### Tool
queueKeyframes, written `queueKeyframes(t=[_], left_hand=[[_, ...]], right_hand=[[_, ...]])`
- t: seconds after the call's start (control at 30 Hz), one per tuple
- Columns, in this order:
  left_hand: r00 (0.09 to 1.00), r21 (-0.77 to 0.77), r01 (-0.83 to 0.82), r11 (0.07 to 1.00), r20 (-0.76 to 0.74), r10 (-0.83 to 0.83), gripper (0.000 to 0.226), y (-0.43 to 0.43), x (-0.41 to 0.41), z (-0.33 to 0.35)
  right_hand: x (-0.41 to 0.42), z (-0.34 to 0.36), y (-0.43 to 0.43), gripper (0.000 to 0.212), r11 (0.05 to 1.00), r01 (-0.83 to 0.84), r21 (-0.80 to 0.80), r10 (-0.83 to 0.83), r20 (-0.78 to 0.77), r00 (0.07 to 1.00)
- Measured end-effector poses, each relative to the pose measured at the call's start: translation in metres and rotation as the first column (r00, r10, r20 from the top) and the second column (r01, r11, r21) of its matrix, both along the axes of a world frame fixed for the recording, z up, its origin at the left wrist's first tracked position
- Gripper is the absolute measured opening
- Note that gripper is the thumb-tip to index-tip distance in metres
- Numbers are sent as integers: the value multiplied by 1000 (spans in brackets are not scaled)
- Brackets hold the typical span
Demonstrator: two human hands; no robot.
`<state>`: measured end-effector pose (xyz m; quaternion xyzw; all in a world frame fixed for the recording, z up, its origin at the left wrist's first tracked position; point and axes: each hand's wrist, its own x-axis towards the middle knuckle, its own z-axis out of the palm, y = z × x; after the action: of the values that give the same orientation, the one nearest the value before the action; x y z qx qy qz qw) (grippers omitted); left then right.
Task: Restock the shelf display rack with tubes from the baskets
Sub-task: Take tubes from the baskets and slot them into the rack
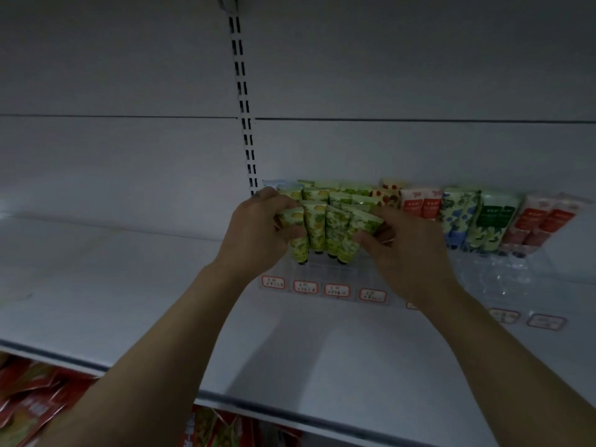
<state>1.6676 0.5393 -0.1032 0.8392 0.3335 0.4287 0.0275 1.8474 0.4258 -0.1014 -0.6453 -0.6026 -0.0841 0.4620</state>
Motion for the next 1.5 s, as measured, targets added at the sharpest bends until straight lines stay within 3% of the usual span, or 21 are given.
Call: queueKeyframes(t=[0.27, 0.4, 0.57, 0.67, 0.83, 1.13, 1.37, 1.5], left_hand=[[994, -68, 49, 996, 102, -42, 34, 0, -6, 4], [990, -64, 80, 995, 121, -72, 25, 3, -9, 9], [982, -156, 50, 986, 189, -20, 24, 3, -7, 13], [986, -171, 18, 985, 164, 11, 22, 3, -8, 13], [994, -151, 21, 988, 111, -4, 17, 4, -6, 10], [992, -119, 49, 992, 124, -34, 23, -5, 9, 5], [971, -166, 31, 986, 239, 10, 16, 8, 2, -6], [974, -157, 39, 987, 226, -3, 16, 6, 1, -9]], right_hand=[[2, 8, -3, 34, 991, 5, -130, -1, 28, 1000], [-5, 11, -2, 27, 999, -20, -34, 21, 25, 999], [-14, 1, 7, 28, 998, -42, -36, 46, 100, 994], [-17, -2, 12, 25, 998, -42, -37, 48, 169, 984], [-19, -1, 15, 38, 999, -4, -45, 15, 247, 969], [-22, 17, 25, 42, 979, 71, -193, -17, 269, 963], [-29, 19, 34, 23, 961, 105, -257, -7, 355, 935], [-32, 16, 38, 28, 952, 132, -276, -15, 390, 921]])
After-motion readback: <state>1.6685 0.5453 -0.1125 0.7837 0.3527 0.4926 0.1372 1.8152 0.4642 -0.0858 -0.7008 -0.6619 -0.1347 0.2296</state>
